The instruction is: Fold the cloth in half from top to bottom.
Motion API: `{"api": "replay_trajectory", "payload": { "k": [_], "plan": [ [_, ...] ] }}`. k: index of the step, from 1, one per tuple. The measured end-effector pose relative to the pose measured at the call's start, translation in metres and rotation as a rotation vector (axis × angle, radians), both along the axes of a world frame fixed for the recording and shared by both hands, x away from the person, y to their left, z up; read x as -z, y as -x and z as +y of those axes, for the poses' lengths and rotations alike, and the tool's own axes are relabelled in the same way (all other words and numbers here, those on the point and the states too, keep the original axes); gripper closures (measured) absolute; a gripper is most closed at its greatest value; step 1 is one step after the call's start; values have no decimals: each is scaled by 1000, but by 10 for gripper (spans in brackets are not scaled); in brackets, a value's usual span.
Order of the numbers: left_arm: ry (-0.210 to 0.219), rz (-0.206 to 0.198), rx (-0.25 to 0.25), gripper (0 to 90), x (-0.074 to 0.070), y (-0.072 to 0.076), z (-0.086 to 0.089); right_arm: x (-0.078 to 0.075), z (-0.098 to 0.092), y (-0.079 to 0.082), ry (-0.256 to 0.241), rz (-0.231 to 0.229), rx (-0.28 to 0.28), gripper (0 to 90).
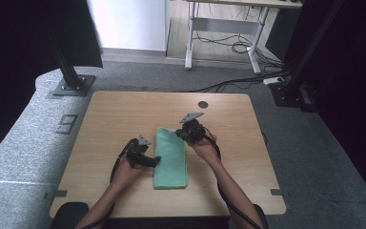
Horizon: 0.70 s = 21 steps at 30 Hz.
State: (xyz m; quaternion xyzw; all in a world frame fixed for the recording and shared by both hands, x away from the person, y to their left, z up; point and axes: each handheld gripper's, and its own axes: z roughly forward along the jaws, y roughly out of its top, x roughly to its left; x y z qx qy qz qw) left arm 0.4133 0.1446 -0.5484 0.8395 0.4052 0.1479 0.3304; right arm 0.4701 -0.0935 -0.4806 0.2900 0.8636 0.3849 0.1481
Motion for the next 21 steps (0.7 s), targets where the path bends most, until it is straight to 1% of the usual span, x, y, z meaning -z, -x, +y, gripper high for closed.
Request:
{"api": "replay_trajectory", "payload": {
  "k": [8,10,11,12,18,19,20,21],
  "plan": [
    [1,1,-1,59,0,0,0,-19,-9,28,-54,-39,-48,846],
    [1,1,-3,59,0,0,0,-23,-11,36,-59,-49,-66,847],
    [1,1,-3,59,0,0,0,-23,-11,36,-59,-49,-66,847],
    [1,1,-3,58,0,0,0,-26,-13,45,-63,-55,-79,846],
    [0,1,-3,58,0,0,0,-28,-20,70,-82,-63,-112,846],
    [0,1,-3,58,0,0,0,-28,-20,70,-82,-63,-112,846],
    [0,0,-3,58,0,0,0,-27,-22,74,-81,-63,-119,846],
    [0,0,-3,58,0,0,0,-25,-24,81,-83,-59,-126,846]
  ]
}}
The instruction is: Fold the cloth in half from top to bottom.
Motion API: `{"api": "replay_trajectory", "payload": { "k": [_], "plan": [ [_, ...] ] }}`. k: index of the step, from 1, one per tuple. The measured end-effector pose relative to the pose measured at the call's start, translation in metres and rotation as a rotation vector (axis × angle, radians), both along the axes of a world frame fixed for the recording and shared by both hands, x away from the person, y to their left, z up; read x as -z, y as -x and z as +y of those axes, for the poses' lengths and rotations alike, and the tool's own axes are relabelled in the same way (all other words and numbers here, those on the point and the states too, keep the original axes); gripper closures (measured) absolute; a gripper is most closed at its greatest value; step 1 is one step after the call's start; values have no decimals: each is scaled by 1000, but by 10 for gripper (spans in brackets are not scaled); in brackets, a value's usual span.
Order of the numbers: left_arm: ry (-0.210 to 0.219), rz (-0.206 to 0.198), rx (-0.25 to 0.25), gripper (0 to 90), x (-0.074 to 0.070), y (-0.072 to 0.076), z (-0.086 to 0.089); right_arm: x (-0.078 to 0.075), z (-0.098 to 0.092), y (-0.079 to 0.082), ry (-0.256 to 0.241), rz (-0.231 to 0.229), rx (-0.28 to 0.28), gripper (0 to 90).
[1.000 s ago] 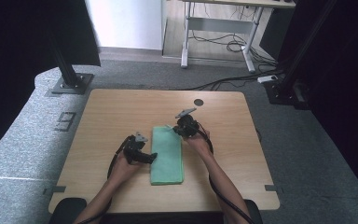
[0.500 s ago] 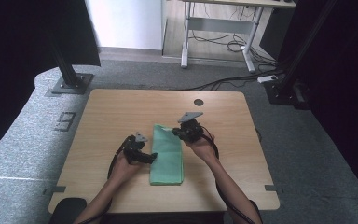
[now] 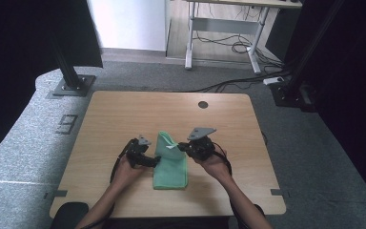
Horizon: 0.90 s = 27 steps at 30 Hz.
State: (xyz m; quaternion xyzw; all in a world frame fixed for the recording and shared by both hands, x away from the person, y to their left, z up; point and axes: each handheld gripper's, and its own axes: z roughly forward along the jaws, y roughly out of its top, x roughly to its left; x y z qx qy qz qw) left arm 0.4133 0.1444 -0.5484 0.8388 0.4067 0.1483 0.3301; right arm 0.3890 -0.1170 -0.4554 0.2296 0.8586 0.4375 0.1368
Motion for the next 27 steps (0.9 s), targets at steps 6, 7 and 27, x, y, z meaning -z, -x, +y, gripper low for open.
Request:
{"api": "replay_trajectory", "payload": {
  "k": [6,7,27],
  "plan": [
    [-2,-1,1,58,0,0,0,10,-4,18,-2,23,-26,846],
    [-1,-1,1,58,0,0,0,13,-4,22,-2,29,-29,846],
    [1,0,5,52,0,0,0,64,-7,61,56,120,-36,840]
  ]
}}
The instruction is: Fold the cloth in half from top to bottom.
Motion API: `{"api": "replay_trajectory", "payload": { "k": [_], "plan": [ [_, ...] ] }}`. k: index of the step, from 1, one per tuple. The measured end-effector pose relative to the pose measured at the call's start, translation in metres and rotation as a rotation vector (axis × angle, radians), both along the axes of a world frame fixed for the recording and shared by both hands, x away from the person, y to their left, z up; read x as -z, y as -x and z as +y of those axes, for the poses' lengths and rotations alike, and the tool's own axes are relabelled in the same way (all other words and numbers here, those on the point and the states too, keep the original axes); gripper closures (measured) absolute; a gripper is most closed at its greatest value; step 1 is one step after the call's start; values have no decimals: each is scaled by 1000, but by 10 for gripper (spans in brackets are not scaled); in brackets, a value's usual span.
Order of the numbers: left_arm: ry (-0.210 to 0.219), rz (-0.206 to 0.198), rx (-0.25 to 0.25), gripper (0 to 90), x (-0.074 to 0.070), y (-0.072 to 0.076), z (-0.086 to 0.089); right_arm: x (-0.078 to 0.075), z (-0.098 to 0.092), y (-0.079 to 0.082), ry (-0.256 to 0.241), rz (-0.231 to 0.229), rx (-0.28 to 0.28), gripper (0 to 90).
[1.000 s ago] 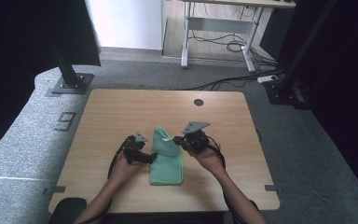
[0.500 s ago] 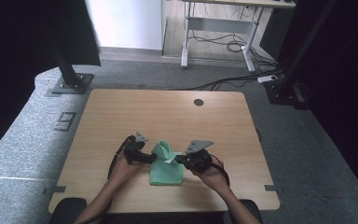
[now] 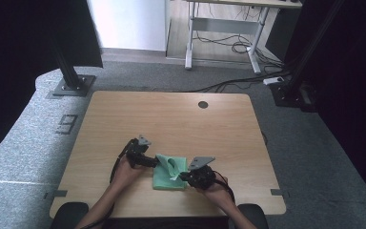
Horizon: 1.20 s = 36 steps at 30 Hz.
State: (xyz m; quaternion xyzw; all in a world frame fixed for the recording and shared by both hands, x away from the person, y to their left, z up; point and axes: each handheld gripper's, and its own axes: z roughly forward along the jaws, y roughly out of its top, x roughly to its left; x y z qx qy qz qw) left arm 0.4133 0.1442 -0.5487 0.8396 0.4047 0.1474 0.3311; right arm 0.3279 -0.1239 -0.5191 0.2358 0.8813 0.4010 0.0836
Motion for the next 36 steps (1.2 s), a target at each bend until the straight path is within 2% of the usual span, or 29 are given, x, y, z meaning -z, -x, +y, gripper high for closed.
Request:
{"api": "replay_trajectory", "payload": {
  "k": [5,10,11,12,13,15,17,21,23,27,29,32,36],
  "plan": [
    [-5,9,29,28,0,-1,0,10,-1,3,28,30,11,826],
    [-15,46,77,55,-5,-1,2,15,-1,3,41,42,19,821],
    [-11,57,105,55,-8,1,3,15,-1,3,42,44,21,820],
    [-24,52,140,87,-12,5,3,16,-1,3,45,44,23,817],
    [-24,52,140,103,-12,5,3,16,-1,3,45,44,23,817],
    [-45,42,177,103,-17,10,5,17,-1,3,44,48,26,813],
    [-43,38,197,103,-23,15,9,17,-1,3,44,49,27,811],
    [-5,30,201,104,-35,17,23,17,-1,3,43,51,28,807],
    [19,11,169,106,-41,15,26,17,-1,3,43,53,30,803],
    [59,-20,126,139,-49,2,19,17,-1,3,41,55,29,799],
    [52,-18,132,141,-49,-4,9,17,-1,4,40,56,32,794],
    [15,-1,156,141,-43,-8,-5,16,-1,5,40,52,32,780],
    [-29,8,164,140,-32,-1,-8,13,-6,9,37,45,31,695]
  ]
}}
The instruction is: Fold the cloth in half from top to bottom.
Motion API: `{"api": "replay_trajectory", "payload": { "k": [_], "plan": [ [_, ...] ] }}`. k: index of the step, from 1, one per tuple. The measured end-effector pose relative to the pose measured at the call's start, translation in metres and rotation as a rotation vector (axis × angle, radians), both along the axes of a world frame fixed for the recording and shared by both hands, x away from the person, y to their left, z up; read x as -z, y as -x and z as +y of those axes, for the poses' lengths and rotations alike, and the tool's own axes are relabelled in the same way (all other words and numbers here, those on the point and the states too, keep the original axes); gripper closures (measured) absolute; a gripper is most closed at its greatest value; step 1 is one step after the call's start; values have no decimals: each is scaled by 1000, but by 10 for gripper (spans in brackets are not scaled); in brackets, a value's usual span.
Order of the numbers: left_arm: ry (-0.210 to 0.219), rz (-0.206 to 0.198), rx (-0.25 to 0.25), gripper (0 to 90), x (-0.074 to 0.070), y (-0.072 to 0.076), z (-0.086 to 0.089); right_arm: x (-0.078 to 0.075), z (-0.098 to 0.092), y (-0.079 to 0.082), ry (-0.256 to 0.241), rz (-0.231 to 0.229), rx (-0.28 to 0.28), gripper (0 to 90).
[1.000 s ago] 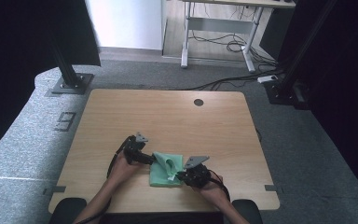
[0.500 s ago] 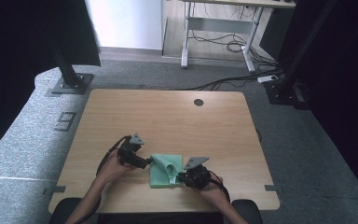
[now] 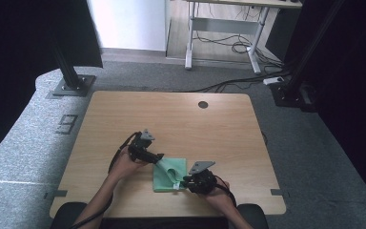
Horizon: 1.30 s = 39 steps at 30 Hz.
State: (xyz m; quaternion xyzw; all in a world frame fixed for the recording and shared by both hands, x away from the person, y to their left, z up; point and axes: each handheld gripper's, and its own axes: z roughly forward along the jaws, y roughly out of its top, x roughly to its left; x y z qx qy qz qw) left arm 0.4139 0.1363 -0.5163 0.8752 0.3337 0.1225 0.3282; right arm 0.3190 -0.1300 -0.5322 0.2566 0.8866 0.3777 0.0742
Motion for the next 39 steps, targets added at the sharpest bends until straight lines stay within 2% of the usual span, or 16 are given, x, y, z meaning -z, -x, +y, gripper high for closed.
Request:
{"api": "replay_trajectory", "payload": {
  "k": [3,8,10,13,17,22,25,28,33,35,37,39],
  "plan": [
    [20,18,-2,141,4,6,4,-4,-6,4,-15,-10,-7,633],
    [-5,23,10,142,10,13,3,-17,-20,6,-62,-39,7,567],
    [-13,15,4,142,11,15,2,-22,-24,4,-69,-49,31,544],
    [3,1,7,142,6,22,0,-24,-25,-5,-73,-41,66,490],
    [12,-14,43,140,-1,41,-3,-18,-13,-18,-54,-34,85,434],
    [-1,-7,66,137,2,62,3,-8,4,-30,-22,-14,96,394],
    [-31,-21,60,137,8,69,7,-4,10,-25,18,-13,73,372],
    [-53,-20,44,135,14,69,9,-2,8,-17,36,-23,70,350],
    [-38,-9,31,117,17,67,8,3,-3,-11,33,-15,94,332],
    [-25,-15,30,124,14,71,7,8,-5,-11,31,-4,109,324],
    [7,-6,45,126,12,80,5,10,-4,-11,29,-7,111,315],
    [10,-3,55,124,14,87,3,10,-3,-11,40,-19,114,298]
  ]
}}
